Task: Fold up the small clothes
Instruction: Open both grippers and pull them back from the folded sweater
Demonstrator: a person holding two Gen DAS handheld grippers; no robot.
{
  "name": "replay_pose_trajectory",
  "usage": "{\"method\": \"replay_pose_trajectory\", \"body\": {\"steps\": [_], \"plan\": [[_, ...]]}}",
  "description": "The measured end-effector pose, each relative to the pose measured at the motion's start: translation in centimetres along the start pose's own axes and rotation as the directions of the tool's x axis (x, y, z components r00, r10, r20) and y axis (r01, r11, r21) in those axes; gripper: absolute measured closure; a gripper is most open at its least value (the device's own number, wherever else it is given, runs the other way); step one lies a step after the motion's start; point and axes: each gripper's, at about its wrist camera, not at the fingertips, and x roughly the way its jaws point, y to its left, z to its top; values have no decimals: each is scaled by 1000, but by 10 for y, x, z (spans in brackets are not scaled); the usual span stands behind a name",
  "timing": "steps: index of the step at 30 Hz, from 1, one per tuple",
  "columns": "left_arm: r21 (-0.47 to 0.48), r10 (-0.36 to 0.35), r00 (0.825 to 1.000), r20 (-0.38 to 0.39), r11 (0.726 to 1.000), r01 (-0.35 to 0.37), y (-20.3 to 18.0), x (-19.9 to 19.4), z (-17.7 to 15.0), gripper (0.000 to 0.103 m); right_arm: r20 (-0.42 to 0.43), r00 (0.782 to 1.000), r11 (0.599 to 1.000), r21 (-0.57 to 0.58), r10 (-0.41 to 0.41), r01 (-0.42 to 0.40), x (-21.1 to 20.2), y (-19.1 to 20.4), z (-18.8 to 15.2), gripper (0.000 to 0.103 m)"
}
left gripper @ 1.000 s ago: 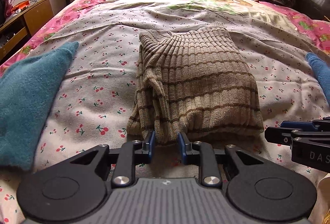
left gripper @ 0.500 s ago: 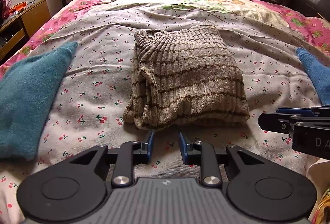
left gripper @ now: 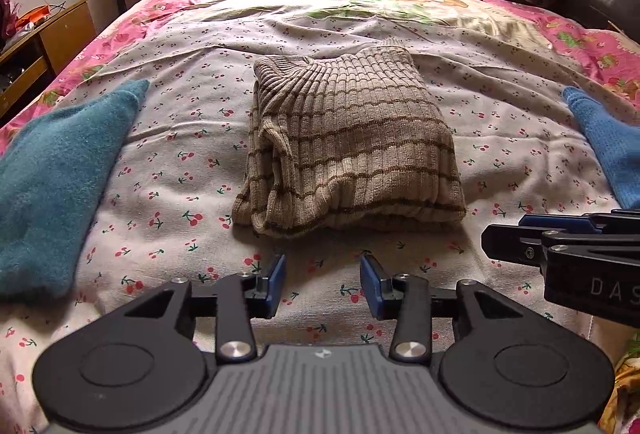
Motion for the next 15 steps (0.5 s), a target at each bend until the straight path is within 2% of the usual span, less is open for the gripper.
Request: {"method": "replay_pose_trajectory", "body": {"steps": [15], "plan": [[-17,-11,1000,-15,1000,11,-2,1,-2,43,-10,1000,1000,29,-1,1,2,-6,-6,71]]}}
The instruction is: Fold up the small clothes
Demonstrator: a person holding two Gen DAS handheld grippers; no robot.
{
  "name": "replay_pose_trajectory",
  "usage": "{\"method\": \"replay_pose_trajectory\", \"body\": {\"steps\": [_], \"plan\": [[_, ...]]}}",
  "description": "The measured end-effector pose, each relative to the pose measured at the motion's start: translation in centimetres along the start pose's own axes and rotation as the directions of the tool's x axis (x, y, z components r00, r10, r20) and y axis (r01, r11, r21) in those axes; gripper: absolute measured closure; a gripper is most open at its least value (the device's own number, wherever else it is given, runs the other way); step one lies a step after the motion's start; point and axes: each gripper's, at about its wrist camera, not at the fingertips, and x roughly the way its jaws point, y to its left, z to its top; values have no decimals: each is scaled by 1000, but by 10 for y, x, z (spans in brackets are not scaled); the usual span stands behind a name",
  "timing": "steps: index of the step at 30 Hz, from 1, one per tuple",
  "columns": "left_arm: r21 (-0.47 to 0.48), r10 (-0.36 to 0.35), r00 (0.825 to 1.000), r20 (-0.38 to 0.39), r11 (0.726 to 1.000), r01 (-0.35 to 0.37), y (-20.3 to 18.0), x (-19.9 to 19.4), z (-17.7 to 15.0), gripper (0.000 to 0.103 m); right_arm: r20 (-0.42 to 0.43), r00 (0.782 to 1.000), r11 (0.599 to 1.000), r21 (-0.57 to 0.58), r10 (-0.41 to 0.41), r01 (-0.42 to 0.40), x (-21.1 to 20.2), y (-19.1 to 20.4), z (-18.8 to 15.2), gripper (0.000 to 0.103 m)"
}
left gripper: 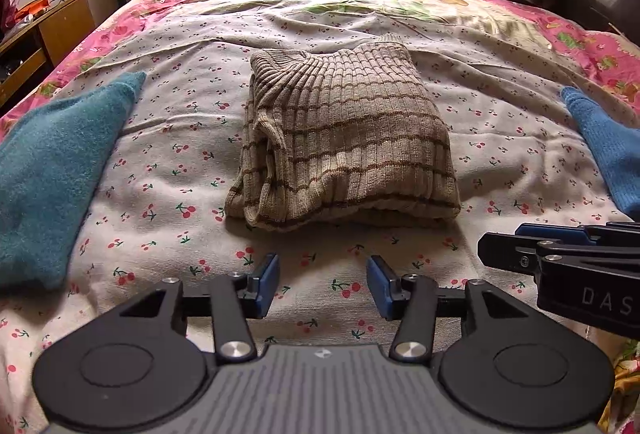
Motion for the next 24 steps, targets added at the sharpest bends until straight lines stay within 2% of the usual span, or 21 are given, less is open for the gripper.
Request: {"method": "replay_pose_trajectory", "body": {"steps": [4,8,9,10,11,24], "plan": [[5,26,1000,-6,1000,-26,-3,0,-2,38,5,1000,1000,10,1,-1,-1,-2,-2,71],[-12,19,1000,-14,1000,-19,-4,-1,-4,34,11,1000,1000,15,-4,4,-3,-3,-3,71],[-21,17,1000,-18,1000,-18,-4,-1,-5,30,11,1000,1000,15,-5,5,-3,-3,-4,68],[-27,17,1000,-21,999,-17,-4,-1,-5,27,11,1000,1000,16,-6,6,-3,-4,-5,59],[-33,17,1000,-24,999,-18,-3,-1,-6,26,11,1000,1000,16,-7,6,-3,-5,-6,56],[-94,23,999,-36,995,-26,1,-6,-14,15,6,1000,999,24,-29,29,4,-15,-16,55]]}}
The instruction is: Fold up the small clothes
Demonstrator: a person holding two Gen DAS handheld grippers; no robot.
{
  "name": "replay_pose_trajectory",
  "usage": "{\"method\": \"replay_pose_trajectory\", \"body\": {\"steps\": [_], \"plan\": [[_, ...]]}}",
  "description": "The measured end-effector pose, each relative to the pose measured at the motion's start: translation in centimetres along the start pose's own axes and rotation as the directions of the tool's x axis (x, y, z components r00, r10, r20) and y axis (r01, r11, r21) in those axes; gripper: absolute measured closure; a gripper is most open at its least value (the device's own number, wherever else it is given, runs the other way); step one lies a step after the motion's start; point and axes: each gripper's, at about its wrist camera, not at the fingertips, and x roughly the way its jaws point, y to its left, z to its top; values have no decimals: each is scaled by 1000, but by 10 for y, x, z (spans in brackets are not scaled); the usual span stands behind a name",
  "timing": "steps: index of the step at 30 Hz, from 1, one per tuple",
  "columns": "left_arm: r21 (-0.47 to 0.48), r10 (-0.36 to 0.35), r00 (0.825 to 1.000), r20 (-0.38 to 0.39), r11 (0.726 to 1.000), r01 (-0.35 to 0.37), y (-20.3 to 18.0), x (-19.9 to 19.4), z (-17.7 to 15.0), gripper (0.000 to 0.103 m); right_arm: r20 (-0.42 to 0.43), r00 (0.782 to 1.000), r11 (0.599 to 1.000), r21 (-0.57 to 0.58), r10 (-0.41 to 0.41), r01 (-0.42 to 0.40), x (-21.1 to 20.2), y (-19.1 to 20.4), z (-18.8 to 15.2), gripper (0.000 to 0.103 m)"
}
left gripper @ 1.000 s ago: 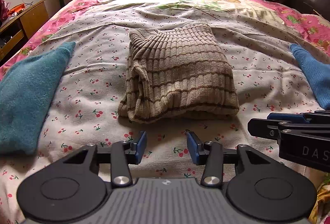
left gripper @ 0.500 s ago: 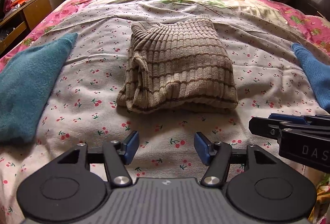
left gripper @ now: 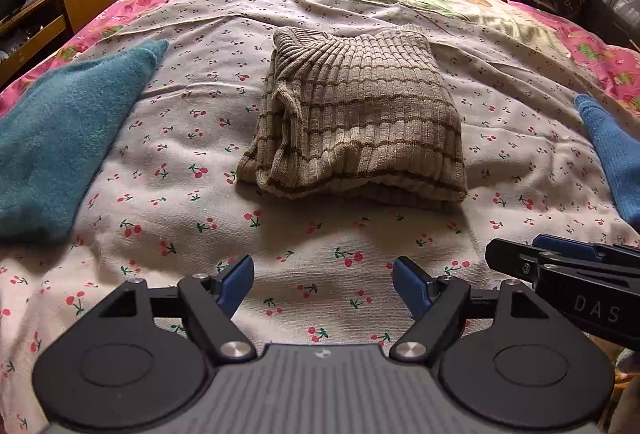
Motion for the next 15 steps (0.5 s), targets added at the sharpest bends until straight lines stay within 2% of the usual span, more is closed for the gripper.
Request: {"method": "replay_pose_trajectory", "body": {"steps": [15], "plan": [[-17,36,999,-4,999,-36,-3,-1,-3,5,-7,1000,1000,26,16,-16,3,-5,-6,55]]}}
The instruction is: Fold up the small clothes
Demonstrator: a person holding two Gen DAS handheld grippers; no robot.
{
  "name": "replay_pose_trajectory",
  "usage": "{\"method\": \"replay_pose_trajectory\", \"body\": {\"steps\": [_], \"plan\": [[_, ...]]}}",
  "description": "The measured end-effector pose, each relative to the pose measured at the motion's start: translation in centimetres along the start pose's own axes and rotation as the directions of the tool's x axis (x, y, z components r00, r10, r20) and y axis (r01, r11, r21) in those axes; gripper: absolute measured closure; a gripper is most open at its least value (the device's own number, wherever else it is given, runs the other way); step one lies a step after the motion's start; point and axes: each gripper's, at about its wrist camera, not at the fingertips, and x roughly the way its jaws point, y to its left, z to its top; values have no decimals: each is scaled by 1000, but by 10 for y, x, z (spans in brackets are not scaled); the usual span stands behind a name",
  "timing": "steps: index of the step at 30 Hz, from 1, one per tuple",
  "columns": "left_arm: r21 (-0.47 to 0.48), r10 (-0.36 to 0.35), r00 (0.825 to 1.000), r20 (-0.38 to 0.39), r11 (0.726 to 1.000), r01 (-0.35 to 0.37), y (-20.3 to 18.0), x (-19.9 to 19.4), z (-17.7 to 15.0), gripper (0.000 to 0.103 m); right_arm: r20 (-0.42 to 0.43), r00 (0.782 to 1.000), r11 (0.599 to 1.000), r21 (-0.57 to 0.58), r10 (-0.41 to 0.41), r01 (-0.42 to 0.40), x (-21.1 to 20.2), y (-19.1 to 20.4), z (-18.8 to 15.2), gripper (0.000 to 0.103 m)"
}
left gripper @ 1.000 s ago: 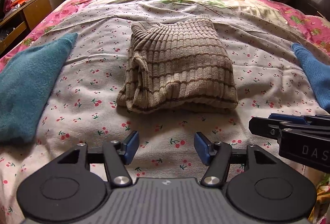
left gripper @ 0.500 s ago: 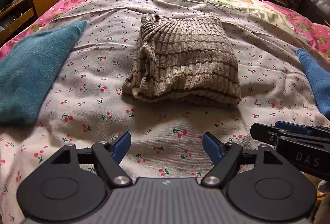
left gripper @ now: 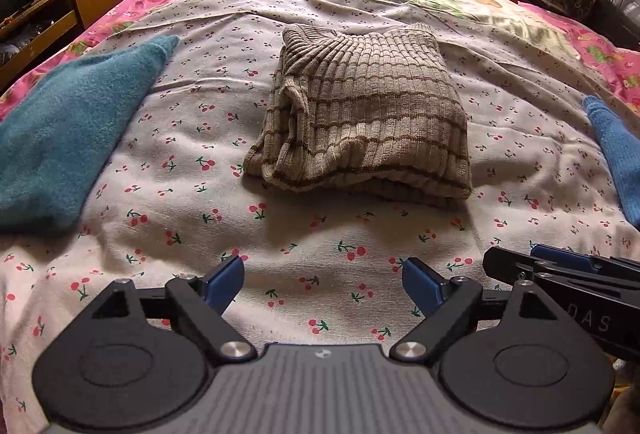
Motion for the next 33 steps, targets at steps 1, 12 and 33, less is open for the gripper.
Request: {"method": "replay_pose_trajectory", "body": {"steps": [1,12,33], "plan": [[-3,4,1000,0,1000,-4,0,0,0,4,0,1000,1000,0,1,-1,0,0,0,55],[-45,2,1000,-14,999,-3,8,4,-2,0,6,1000,1000,5,10,-11,-2,-1,-2,55],[19,48,998,-35,999,-47,-2,8,-5,0,-6,1000,1000,-11,9,-9,-1,3,-5,55]]}}
